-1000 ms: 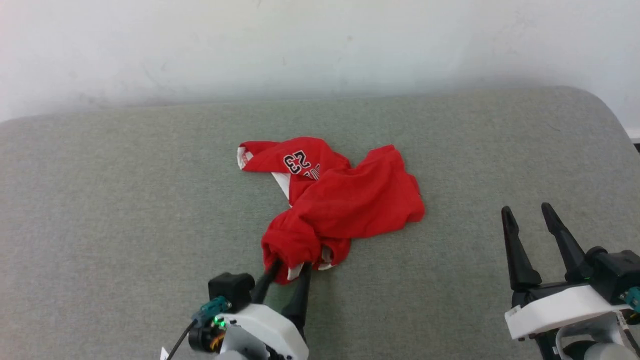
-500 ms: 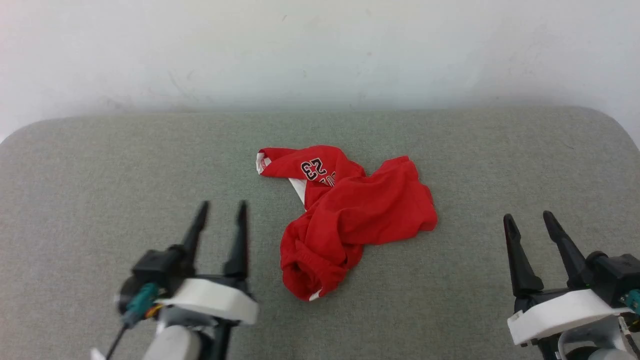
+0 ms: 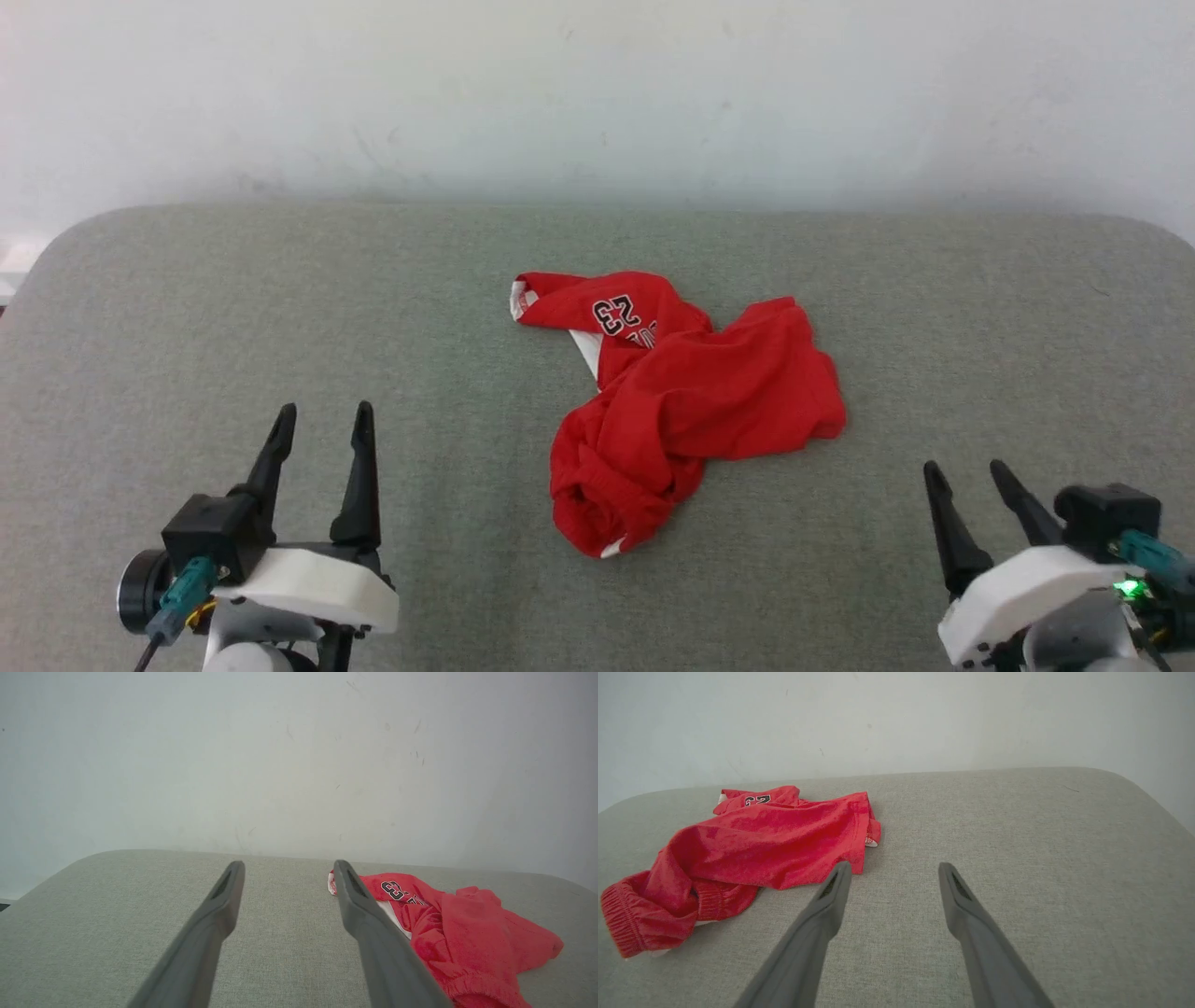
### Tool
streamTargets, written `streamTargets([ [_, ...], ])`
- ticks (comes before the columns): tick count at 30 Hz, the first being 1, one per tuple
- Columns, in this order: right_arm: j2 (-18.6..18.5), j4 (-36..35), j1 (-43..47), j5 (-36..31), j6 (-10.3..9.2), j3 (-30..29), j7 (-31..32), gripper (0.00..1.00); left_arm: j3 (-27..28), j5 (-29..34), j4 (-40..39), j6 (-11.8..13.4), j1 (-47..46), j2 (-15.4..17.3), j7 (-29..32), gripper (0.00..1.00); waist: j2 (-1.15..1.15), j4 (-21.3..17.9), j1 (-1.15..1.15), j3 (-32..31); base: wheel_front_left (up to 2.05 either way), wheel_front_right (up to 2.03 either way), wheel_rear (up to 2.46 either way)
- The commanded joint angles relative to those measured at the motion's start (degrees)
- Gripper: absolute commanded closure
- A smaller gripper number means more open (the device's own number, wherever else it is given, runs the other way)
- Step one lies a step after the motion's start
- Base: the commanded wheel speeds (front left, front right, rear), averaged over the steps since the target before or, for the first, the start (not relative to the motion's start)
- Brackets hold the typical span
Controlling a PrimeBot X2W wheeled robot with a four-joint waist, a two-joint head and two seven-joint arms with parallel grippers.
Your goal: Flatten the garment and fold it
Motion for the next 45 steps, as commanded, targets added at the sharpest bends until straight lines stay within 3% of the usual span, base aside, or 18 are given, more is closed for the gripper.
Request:
streamTargets([
  [1,0.1,1.9,-2.5,0.3,-0.05,0.1,1.1,0.0,-0.3,0.3,-0.6,0.0,0.5,0.2,0.2,0.0,0.0,1.2,0.0,0.6,0.0,0.0,0.0],
  [7,0.1,11.4,-11.7,-0.5,-0.05,1.4,8.4,0.0,-1.8,0.1,-1.3,-0.4,-0.6,-0.8,0.3,0.0,0.0,3.2,0.0,2.4,0.0,0.0,0.0],
  [17,-0.4,31.2,-30.7,-0.4,-0.05,4.4,26.5,0.0,-3.9,-0.3,0.1,-1.7,-4.0,-3.7,-1.3,0.0,0.0,6.8,0.0,6.6,0.0,0.0,0.0],
  [25,-1.2,43.9,-34.4,0.3,-0.05,4.4,35.4,0.03,-4.2,-0.6,2.3,-2.5,-5.4,-4.7,-2.4,0.0,0.0,8.2,0.0,7.3,0.0,0.0,0.0],
  [26,-1.1,44.6,-34.4,0.8,-0.05,4.5,35.7,0.75,-4.1,-0.6,2.5,-2.4,-5.3,-4.7,-2.5,0.0,0.0,8.1,0.0,7.2,0.0,0.0,0.0],
  [27,-0.9,44.8,-34.5,1.4,-0.05,4.8,35.2,1.0,-3.9,-0.7,2.6,-2.4,-5.1,-4.7,-2.6,0.0,0.0,7.9,0.0,7.1,0.0,0.0,0.0],
  [30,-0.8,42.3,-35.1,2.4,-0.05,6.4,30.4,1.0,-3.6,-0.8,3.0,-2.2,-4.6,-4.6,-2.7,0.0,0.0,7.1,0.0,6.2,0.0,0.0,0.0],
  [34,-1.5,33.2,-34.7,3.1,-0.05,7.3,17.3,1.0,-3.4,-0.8,3.3,-2.0,-3.8,-4.1,-2.7,0.0,0.0,5.4,0.0,4.5,0.0,0.0,0.0],
  [37,-2.4,25.2,-31.0,2.9,-0.05,7.1,12.6,1.0,-3.3,-0.8,3.2,-1.7,-2.8,-3.6,-2.4,0.0,0.0,4.0,0.0,2.6,0.0,0.0,0.0],
  [41,-2.8,11.2,-20.4,1.7,-0.05,4.0,12.5,1.0,-2.9,-1.2,2.7,-1.1,-1.1,-3.0,-1.8,0.0,0.0,2.2,0.0,0.3,0.0,0.0,0.0],
  [45,-1.2,-4.8,-6.1,0.0,-0.05,-2.4,16.6,1.0,-2.3,-1.5,1.5,-0.4,0.6,-2.2,-1.1,0.0,0.0,0.6,0.0,-0.7,0.0,0.0,0.0],
])
